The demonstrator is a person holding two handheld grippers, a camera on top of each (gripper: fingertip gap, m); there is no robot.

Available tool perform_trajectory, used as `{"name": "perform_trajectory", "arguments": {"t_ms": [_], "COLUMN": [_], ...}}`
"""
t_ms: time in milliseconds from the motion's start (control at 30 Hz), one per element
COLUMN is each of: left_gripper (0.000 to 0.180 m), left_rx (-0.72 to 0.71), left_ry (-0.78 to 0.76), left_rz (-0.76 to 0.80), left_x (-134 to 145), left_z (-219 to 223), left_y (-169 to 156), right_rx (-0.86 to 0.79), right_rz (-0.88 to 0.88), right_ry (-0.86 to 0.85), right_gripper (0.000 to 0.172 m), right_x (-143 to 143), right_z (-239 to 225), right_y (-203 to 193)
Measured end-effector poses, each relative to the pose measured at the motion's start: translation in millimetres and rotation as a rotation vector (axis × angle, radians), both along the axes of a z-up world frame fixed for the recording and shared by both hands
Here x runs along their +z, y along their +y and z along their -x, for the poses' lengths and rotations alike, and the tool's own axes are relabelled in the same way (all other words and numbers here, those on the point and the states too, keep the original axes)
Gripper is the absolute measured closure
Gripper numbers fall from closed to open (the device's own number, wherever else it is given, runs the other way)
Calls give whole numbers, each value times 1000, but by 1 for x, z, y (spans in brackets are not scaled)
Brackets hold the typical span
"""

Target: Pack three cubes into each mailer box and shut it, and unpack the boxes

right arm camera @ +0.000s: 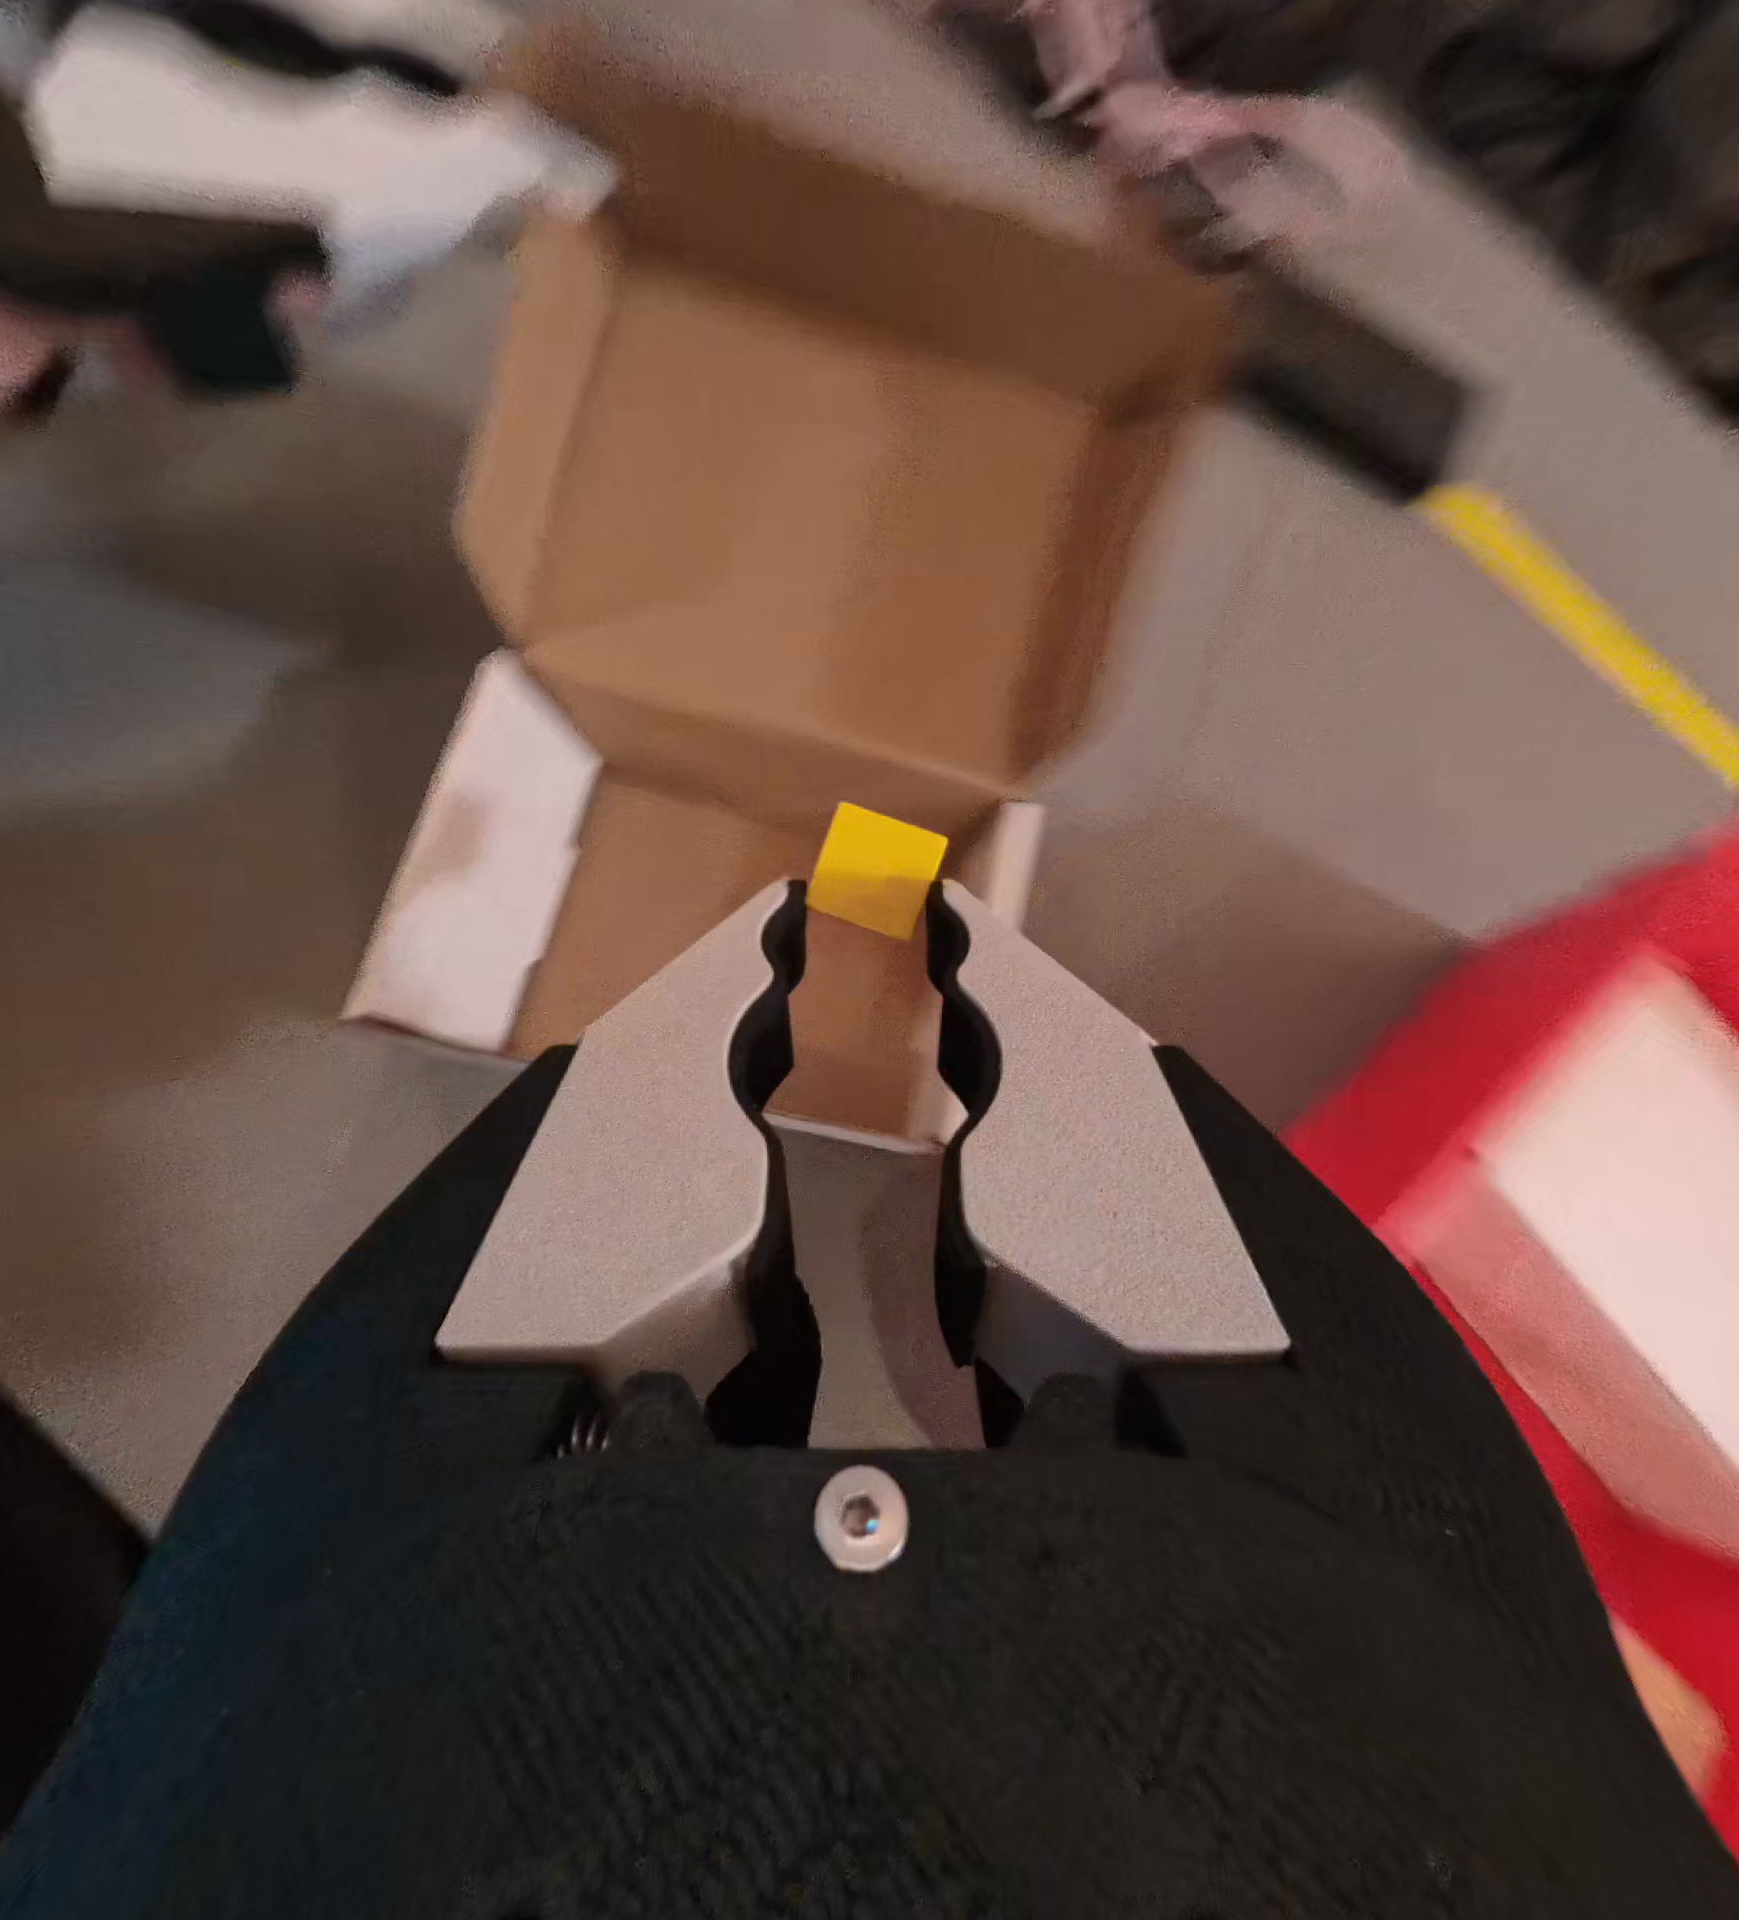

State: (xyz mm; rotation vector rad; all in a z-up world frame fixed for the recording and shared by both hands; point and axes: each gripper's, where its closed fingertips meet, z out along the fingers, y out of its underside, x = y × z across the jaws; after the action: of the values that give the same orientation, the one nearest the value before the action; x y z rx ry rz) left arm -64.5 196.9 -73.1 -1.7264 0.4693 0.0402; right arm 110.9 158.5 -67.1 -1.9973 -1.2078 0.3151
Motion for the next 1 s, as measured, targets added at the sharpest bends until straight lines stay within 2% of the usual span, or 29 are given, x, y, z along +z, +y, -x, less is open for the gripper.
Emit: {"name": "perform_trajectory", "arguments": {"t_ms": [33, 100, 133, 233, 400, 533, 600, 700, 800, 933, 1000], "left_gripper": [179, 179, 179, 179, 179, 179, 179, 179, 179, 176, 158], "left_rx": [-1, -2, -2, -2, -3, -2, -2, -3, -10, -9, 3], "left_ry": [0, -1, -2, -3, 2, 3, 1, 1, 1, -42, -117], "left_rz": [-2, -4, -3, 0, -4, -1, 1, 1, -13, -78, -48], "left_x": [1, 1, 1, 0, 1, 0, 0, 0, 3, 18, 23], "left_z": [0, -1, -1, -1, -1, 0, 0, 1, 0, 2, 6], "left_y": [0, 0, 0, 0, -1, 0, 0, 0, -1, -4, -6], "right_rx": [-93, -301, -392, -551, -530, -549, -552, -571, -530, -270, -147], "right_rz": [-46, -96, -85, 34, 240, 302, 307, 216, 42, -110, -147], "right_ry": [84, 201, 218, 136, -36, -34, -46, -16, 88, 234, 221], "right_gripper": [150, 150, 150, 150, 150, 149, 135, 117, 117, 119, 121], "right_x": [22, 47, 45, 7, -63, -84, -86, -62, -13, 42, 51], "right_z": [-27, -90, -119, -177, -187, -184, -184, -183, -166, -94, -58], "right_y": [12, 35, 44, 58, 53, 55, 53, 49, 45, 23, 15]}}
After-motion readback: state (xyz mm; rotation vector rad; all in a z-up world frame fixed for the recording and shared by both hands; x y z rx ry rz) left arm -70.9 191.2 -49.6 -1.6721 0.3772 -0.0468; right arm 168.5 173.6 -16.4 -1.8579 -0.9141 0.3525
